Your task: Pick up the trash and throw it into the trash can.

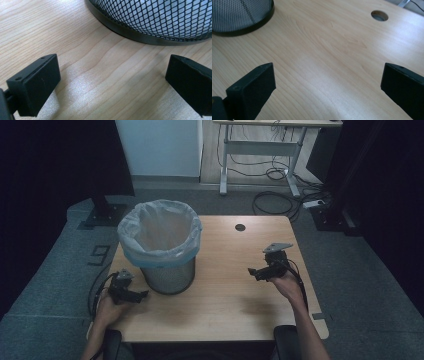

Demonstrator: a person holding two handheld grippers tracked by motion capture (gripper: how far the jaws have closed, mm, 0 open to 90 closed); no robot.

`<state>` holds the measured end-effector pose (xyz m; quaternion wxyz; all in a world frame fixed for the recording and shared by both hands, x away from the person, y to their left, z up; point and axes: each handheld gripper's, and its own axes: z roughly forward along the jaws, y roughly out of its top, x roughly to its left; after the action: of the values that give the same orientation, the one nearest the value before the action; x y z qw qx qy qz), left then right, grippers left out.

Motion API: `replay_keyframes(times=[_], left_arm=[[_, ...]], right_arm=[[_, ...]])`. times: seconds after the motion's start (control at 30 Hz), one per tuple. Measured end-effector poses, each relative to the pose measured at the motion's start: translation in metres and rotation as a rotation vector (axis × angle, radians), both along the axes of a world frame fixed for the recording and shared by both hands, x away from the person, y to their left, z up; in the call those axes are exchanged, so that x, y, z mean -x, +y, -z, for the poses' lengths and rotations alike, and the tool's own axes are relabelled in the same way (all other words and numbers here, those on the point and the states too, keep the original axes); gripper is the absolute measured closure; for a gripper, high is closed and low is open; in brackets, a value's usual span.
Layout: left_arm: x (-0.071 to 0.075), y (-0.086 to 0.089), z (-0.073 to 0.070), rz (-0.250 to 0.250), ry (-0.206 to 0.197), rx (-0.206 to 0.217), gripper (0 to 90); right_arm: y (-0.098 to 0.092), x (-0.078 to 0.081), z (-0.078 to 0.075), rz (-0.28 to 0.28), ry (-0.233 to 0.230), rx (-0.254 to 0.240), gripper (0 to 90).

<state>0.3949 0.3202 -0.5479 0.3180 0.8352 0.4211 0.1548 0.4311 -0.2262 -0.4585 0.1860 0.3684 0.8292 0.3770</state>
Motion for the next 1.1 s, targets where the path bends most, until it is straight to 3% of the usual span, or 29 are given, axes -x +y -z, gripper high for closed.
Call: replay_keyframes(times=[0.67,1.1], left_arm=[[0.0,0.0,0.0,-0.001,0.0,0.0,0.0],[0.0,0.0,0.0,-0.001,-0.001,0.0,0.0]], right_arm=[[0.0,0.019,0.069,0.021,0.056,0.027,0.0],[0.008,0.028,0.095,-0.01,0.085,0.037,0.0]])
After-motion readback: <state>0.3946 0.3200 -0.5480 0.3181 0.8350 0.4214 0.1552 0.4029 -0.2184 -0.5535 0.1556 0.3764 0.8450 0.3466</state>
